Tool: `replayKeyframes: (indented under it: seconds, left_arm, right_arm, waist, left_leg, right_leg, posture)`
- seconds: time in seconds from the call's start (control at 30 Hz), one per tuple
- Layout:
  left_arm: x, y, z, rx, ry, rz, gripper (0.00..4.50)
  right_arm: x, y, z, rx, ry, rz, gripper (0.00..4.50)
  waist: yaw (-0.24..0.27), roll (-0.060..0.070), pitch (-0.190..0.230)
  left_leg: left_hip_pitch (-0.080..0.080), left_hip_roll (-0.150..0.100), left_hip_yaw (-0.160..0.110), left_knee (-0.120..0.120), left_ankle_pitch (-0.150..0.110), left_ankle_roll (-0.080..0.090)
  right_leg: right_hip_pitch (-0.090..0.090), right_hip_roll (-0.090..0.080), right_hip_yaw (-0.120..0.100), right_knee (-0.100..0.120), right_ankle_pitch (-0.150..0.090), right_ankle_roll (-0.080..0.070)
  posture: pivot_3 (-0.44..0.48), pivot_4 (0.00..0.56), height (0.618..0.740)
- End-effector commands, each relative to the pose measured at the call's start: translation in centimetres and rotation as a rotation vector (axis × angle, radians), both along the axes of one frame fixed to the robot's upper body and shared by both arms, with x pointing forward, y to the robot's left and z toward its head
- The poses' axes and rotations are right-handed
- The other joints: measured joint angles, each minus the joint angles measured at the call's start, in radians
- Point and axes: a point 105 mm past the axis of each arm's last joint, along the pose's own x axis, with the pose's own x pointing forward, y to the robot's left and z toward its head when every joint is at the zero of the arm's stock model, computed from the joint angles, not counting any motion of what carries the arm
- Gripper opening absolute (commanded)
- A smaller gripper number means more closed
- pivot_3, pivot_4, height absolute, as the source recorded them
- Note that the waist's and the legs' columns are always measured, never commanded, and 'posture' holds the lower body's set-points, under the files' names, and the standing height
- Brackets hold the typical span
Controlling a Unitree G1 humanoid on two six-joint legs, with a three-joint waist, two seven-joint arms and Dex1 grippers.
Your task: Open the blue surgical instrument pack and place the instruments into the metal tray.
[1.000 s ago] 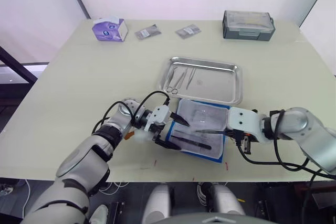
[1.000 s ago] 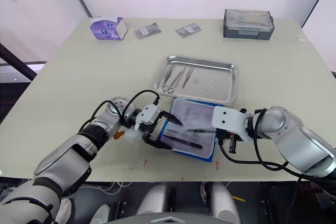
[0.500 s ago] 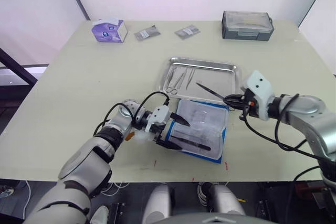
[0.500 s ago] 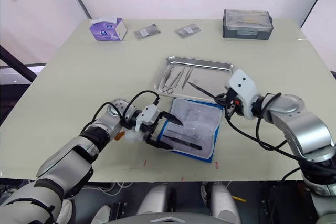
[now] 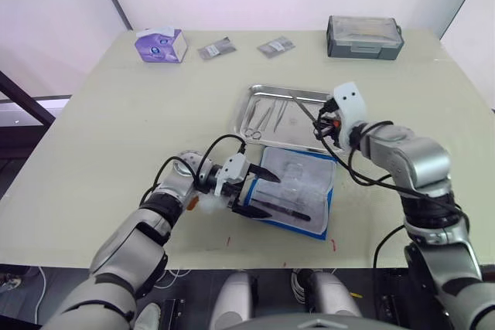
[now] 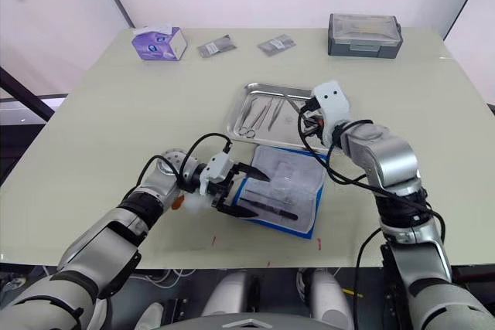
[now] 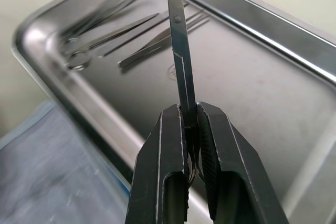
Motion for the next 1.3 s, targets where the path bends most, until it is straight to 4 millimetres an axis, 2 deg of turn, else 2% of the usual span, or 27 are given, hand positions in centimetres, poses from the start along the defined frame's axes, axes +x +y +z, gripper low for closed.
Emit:
replayKeyframes:
  seconds: [0.03, 0.27, 0.5, 0.57, 0.6, 0.63, 0.7, 0.77, 0.87, 0.97, 1.1, 1.23, 1.3]
  left_arm:
    - [-2.2, 0.2, -3.2, 0.07, 0.135, -0.042, 4.5]
    - [-2.2, 0.2, -3.2, 0.072, 0.132, -0.039, 4.5]
    - [-2.3, 0.4, -3.3, 0.075, 0.131, -0.037, 4.5]
    - [-2.3, 0.5, -3.3, 0.077, 0.132, -0.035, 4.5]
    - [-2.3, 0.5, -3.2, 0.077, 0.133, -0.034, 4.5]
    - [-2.3, 0.5, -3.2, 0.077, 0.133, -0.033, 4.5]
    - [-2.3, 0.5, -3.2, 0.076, 0.134, -0.033, 4.5]
    - [-2.3, 0.5, -3.2, 0.075, 0.135, -0.034, 4.5]
    - [-2.3, 0.5, -3.2, 0.073, 0.135, -0.036, 4.5]
    - [-2.3, 0.5, -3.1, 0.072, 0.132, -0.038, 4.5]
    - [-2.3, 0.5, -3.1, 0.081, 0.128, -0.043, 4.5]
    - [-2.2, 0.5, -3.1, 0.085, 0.126, -0.045, 4.5]
    - [-2.2, 0.5, -3.1, 0.086, 0.126, -0.045, 4.5]
  right_arm:
    - [1.3, 0.2, 0.3, -0.017, -0.015, -0.078, 0.06]
    - [3.0, 2.2, -1.6, 0.008, 0.042, -0.126, 0.06]
    - [3.5, 3.0, -2.1, 0.04, 0.066, -0.129, 0.06]
    - [3.4, 3.1, -1.7, 0.018, 0.037, -0.102, 0.92]
    - [3.3, 3.2, -1.5, 0.002, 0.019, -0.089, 1.06]
    - [3.1, 3.4, -0.8, 0.013, -0.007, -0.066, 1.63]
    - [2.6, 3.6, 0.2, 0.029, -0.032, -0.035, 2.2]
    - [2.2, 3.8, 1.2, 0.052, -0.08, 0.005, 3.28]
    - [0.2, 4.4, 2.9, 0.122, -0.173, 0.13, 3.28]
    - [-2.3, 4.5, 3.1, 0.126, -0.228, 0.266, 3.28]
    - [-5.2, 2.6, 1.7, 0.113, -0.28, 0.336, 3.28]
    - [-9.2, 1.7, -0.4, 0.101, -0.281, 0.489, 3.28]
    - [-10.3, 1.4, -1.3, 0.1, -0.264, 0.523, 3.28]
  waist:
    - [-0.001, 0.001, -0.001]
    - [-0.004, 0.002, -0.001]
    - [-0.009, 0.002, -0.001]
    - [-0.011, 0.003, -0.001]
    - [-0.014, 0.003, -0.001]
    - [-0.015, 0.003, -0.001]
    - [-0.018, 0.004, -0.001]
    - [-0.021, 0.004, -0.001]
    - [-0.021, 0.004, -0.002]
    - [-0.02, 0.004, -0.002]
    - [-0.019, 0.004, -0.002]
    - [-0.02, 0.004, -0.001]
    - [-0.024, 0.004, -0.001]
  left_leg:
    - [0.0, 0.0, 0.0, 0.0, 0.0, 0.0]
    - [0.0, 0.0, 0.0, 0.0, 0.0, 0.0]
    - [0.0, 0.0, 0.0, 0.0, 0.0, 0.0]
    - [0.0, 0.0, 0.0, 0.0, 0.0, 0.0]
    - [0.0, 0.0, 0.0, 0.0, 0.0, 0.0]
    - [0.0, 0.0, 0.0, 0.0, 0.0, 0.0]
    - [0.0, 0.0, 0.0, 0.0, 0.0, 0.0]
    - [0.0, 0.0, -0.001, 0.0, 0.0, 0.0]
    - [-0.001, 0.0, -0.002, 0.0, 0.0, 0.0]
    - [-0.001, 0.0, -0.002, 0.0, 0.0, 0.0]
    - [-0.002, -0.003, -0.004, 0.0, 0.0, 0.0]
    - [-0.002, -0.005, -0.005, 0.0, 0.0, 0.0]
    - [-0.002, -0.005, -0.005, 0.0, 0.0, 0.0]
  right_leg:
    - [0.0, 0.0, 0.0, 0.0, 0.0, 0.0]
    - [-0.001, 0.0, 0.0, 0.0, 0.0, 0.0]
    - [-0.001, 0.0, 0.0, 0.001, 0.0, 0.0]
    - [-0.001, 0.0, 0.0, 0.001, 0.0, 0.0]
    - [-0.001, 0.0, 0.0, 0.001, 0.0, 0.0]
    - [-0.001, 0.0, 0.0, 0.001, 0.0, 0.0]
    - [-0.001, 0.0, 0.0, 0.001, 0.0, 0.0]
    - [-0.001, 0.0, 0.0, 0.001, 0.0, 0.0]
    - [0.0, 0.0, -0.001, 0.001, 0.0, 0.0]
    - [0.0, 0.0, 0.0, 0.0, 0.0, 0.0]
    - [0.001, 0.0, 0.003, 0.0, -0.001, 0.003]
    - [0.001, 0.0, 0.006, 0.0, -0.002, 0.004]
    - [0.001, 0.0, 0.006, 0.0, -0.003, 0.004]
  posture:
    - [0.0, 0.15, 0.738]
    - [0.0, 0.15, 0.738]
    - [0.0, 0.15, 0.738]
    - [0.0, 0.15, 0.738]
    - [0.0, 0.15, 0.738]
    - [0.0, 0.15, 0.738]
    - [0.0, 0.15, 0.738]
    - [0.0, 0.15, 0.738]
    - [0.0, 0.15, 0.738]
    - [0.0, 0.15, 0.738]
    - [0.0, 0.15, 0.738]
    - [0.0, 0.15, 0.738]
    - [0.0, 0.15, 0.738]
